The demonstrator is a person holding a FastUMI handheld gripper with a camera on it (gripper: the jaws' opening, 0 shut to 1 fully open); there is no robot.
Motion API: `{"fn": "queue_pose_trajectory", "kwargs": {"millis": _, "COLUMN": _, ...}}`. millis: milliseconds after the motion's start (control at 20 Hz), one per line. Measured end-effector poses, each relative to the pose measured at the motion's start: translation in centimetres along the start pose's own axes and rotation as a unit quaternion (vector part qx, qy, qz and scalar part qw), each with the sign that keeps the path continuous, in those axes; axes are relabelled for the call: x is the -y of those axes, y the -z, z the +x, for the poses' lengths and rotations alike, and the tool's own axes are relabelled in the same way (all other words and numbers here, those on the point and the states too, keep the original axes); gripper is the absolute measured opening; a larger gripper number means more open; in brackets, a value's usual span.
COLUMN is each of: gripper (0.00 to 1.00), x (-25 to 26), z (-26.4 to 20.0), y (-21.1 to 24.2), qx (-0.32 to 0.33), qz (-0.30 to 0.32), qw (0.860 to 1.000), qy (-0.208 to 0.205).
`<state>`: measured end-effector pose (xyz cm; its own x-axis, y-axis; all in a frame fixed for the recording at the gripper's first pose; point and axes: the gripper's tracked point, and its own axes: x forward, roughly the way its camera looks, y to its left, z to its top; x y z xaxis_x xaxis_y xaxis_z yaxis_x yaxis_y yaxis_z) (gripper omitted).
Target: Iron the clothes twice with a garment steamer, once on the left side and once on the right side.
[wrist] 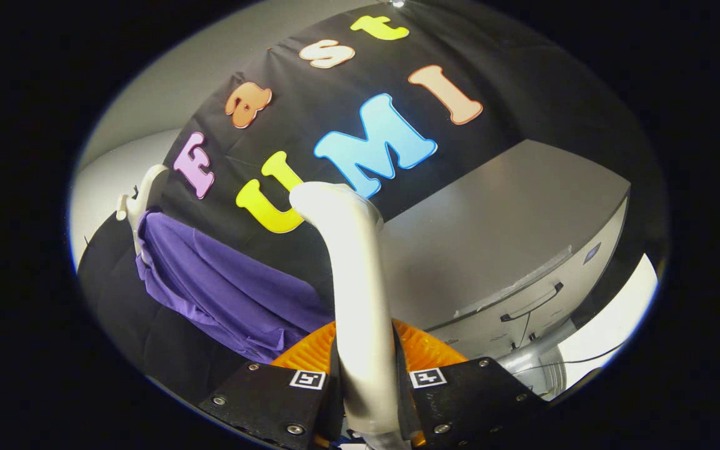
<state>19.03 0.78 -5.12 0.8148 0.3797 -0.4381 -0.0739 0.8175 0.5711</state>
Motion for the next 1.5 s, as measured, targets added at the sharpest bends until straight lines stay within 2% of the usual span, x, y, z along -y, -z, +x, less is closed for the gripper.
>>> {"fn": "queue_pose_trajectory", "kwargs": {"millis": 150, "gripper": 0.34, "x": -3.3, "z": -2.0, "y": 1.9, "qx": 0.014, "qz": -0.035, "qw": 0.999, "qy": 0.004}}
{"fn": "queue_pose_trajectory", "kwargs": {"millis": 350, "gripper": 0.35, "x": -7.3, "z": -3.1, "y": 2.8, "qx": 0.049, "qz": -0.035, "qw": 0.998, "qy": 0.009}}
{"fn": "queue_pose_trajectory", "kwargs": {"millis": 450, "gripper": 0.34, "x": -9.3, "z": -3.4, "y": 2.5, "qx": 0.078, "qz": -0.054, "qw": 0.995, "qy": 0.021}}
{"fn": "queue_pose_trajectory", "kwargs": {"millis": 700, "gripper": 0.35, "x": -14.2, "z": -2.8, "y": 1.5, "qx": 0.162, "qz": -0.149, "qw": 0.973, "qy": 0.07}}
{"fn": "queue_pose_trajectory", "kwargs": {"millis": 850, "gripper": 0.35, "x": -18.7, "z": -1.5, "y": 1.7, "qx": 0.192, "qz": -0.207, "qw": 0.957, "qy": 0.06}}
{"fn": "queue_pose_trajectory", "kwargs": {"millis": 950, "gripper": 0.35, "x": -20.5, "z": -0.8, "y": 2.0, "qx": 0.207, "qz": -0.249, "qw": 0.943, "qy": 0.07}}
{"fn": "queue_pose_trajectory", "kwargs": {"millis": 1300, "gripper": 0.35, "x": -25.4, "z": 1.0, "y": 2.5, "qx": 0.228, "qz": -0.296, "qw": 0.924, "qy": 0.077}}
{"fn": "queue_pose_trajectory", "kwargs": {"millis": 1500, "gripper": 0.35, "x": -25.8, "z": 1.5, "y": 3.4, "qx": 0.225, "qz": -0.314, "qw": 0.918, "qy": 0.091}}
